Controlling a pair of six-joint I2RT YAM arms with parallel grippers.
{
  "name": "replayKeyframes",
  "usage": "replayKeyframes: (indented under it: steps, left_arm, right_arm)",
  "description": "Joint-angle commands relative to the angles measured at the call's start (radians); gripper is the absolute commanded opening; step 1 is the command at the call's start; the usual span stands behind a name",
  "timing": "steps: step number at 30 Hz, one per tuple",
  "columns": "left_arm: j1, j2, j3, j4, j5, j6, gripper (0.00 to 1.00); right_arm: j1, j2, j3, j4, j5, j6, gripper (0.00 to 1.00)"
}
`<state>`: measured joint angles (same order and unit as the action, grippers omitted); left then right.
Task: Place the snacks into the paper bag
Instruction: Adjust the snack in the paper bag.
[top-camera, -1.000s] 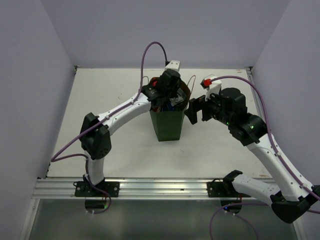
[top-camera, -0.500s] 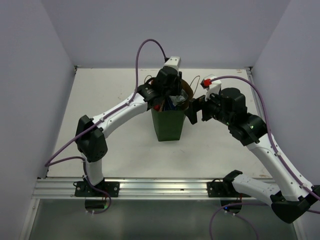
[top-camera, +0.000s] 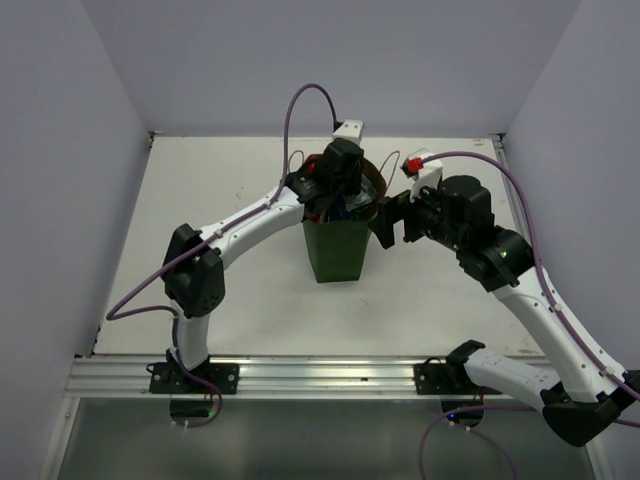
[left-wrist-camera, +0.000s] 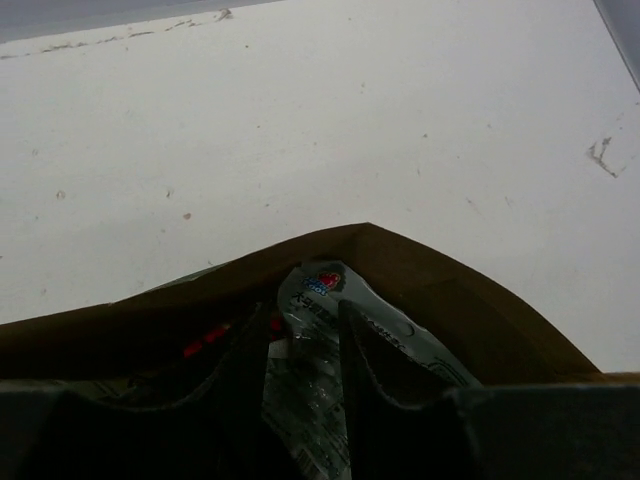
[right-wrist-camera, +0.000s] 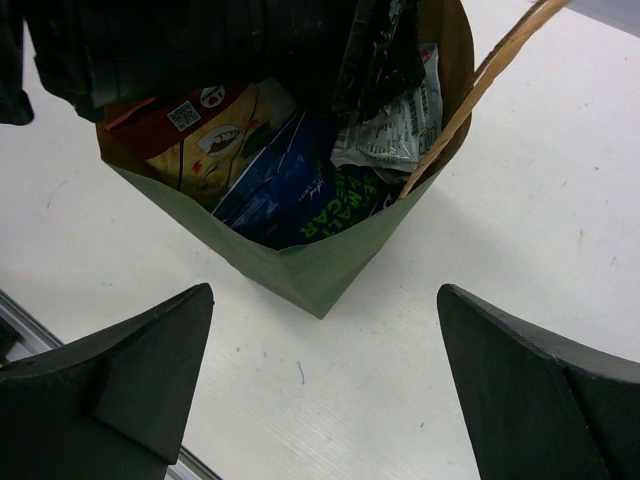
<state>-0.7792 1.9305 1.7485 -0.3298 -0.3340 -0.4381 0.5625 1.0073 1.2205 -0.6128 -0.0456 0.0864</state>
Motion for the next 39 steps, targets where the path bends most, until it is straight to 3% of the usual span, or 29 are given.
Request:
replayKeyframes:
  steps: [1,8,14,28,32,39]
  left_arm:
    - [0.006,0.030,0.051,0.025,-0.111,0.052,0.37]
    - [0.017,0.030,0.089,-0.002,-0.195,0.093,0.32]
    - [0.014,-0.030,0.092,0.003,-0.100,0.078,0.35]
    - [0.014,-0.287,0.120,0.074,0.050,0.214,0.56]
    - [0.015,-0.376,0.100,0.080,0.023,0.278,0.62]
    - [0.029,-0.563,-0.056,0.132,-0.115,0.363,0.80]
  right_arm:
    - [-0.001,-0.013,0.002,0.027,-0.005,0.003,0.99]
    - [-0.001,-0.012,0.001,0.025,-0.003,-0.002,0.99]
    - [0.000,-0.016,0.008,0.030,0.000,-0.002,0.99]
    - [-0.001,-0.045,0.017,0.050,0.032,-0.002,0.98]
    - [-0.001,-0.059,0.024,0.053,0.043,0.004,0.99]
    - [0.000,-0.117,0.027,0.074,0.249,0.006,0.99]
